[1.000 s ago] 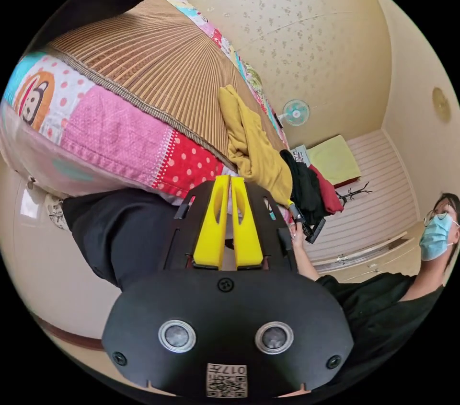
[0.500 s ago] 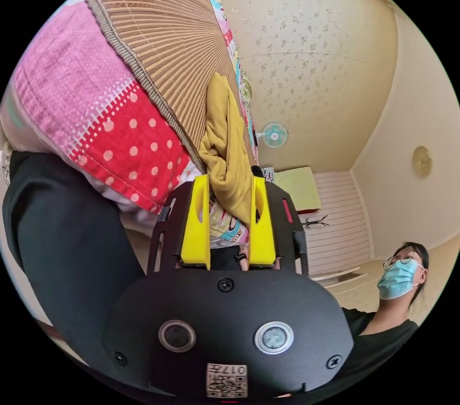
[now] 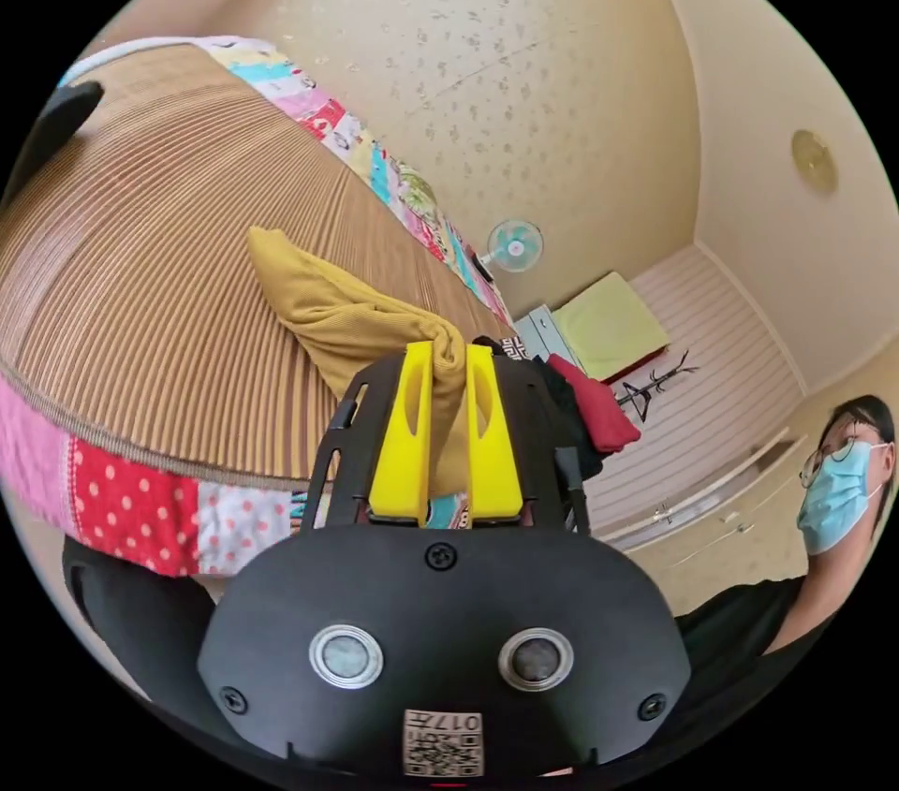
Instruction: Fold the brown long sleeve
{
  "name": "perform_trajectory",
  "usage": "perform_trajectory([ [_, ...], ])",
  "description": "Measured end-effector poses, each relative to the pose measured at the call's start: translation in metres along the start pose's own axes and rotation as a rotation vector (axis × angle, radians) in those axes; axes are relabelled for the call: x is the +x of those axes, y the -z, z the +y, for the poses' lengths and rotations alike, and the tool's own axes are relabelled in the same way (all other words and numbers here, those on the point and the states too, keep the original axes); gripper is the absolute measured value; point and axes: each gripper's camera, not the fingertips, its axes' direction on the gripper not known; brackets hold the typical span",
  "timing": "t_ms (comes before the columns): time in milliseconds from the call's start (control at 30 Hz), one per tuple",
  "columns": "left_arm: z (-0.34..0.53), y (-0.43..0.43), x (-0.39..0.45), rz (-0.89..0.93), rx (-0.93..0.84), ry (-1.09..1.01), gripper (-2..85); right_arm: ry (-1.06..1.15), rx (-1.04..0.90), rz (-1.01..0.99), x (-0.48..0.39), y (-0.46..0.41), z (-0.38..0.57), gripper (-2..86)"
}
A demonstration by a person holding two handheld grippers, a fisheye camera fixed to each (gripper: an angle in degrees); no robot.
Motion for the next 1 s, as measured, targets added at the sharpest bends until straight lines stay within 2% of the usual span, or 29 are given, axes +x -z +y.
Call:
perform_trajectory([
  [233, 0.018, -0.172, 0.114, 0.158, -0.212, -0.319, 5.8, -0.005, 0.005, -0.014, 0.005, 0.011, -0.010, 3.0],
  [433, 0.097, -0.281, 0.126, 0.201, -0.435, -0.351, 5.9, -0.016, 0.005, -0.042, 0.013, 0.022, -0.021, 3.6],
  [500, 0.116, -0.284, 0.121, 0.309, -0.461, -0.378, 3.2, -0.019, 0.002, -0.043, 0.015, 0.025, -0.025, 4.0],
  [567, 0.127, -0.280, 0.114, 0.312, -0.488, -0.395, 3.4, -0.023, 0.002, -0.052, 0.018, 0.029, -0.029, 4.2],
  [633, 0.129, -0.253, 0.092, 0.169, -0.437, -0.361, 7.6, -0.035, 0.004, -0.069, 0.024, 0.034, -0.034, 4.4],
  [767, 0.121, -0.190, 0.045, 0.012, -0.268, -0.252, 11.3, -0.048, 0.005, -0.086, 0.031, 0.044, -0.042, 4.4],
  [833, 0.120, -0.162, 0.006, -0.110, -0.205, -0.139, 14.3, -0.054, 0.005, -0.093, 0.034, 0.052, -0.047, 4.4],
  [900, 0.124, -0.151, -0.023, -0.171, -0.185, -0.034, 16.2, -0.058, 0.014, -0.084, 0.036, 0.062, -0.051, 4.4],
  [1000, 0.135, -0.155, -0.054, -0.124, -0.206, 0.048, 16.9, -0.132, 0.063, -0.042, 0.041, 0.093, -0.058, 4.6],
])
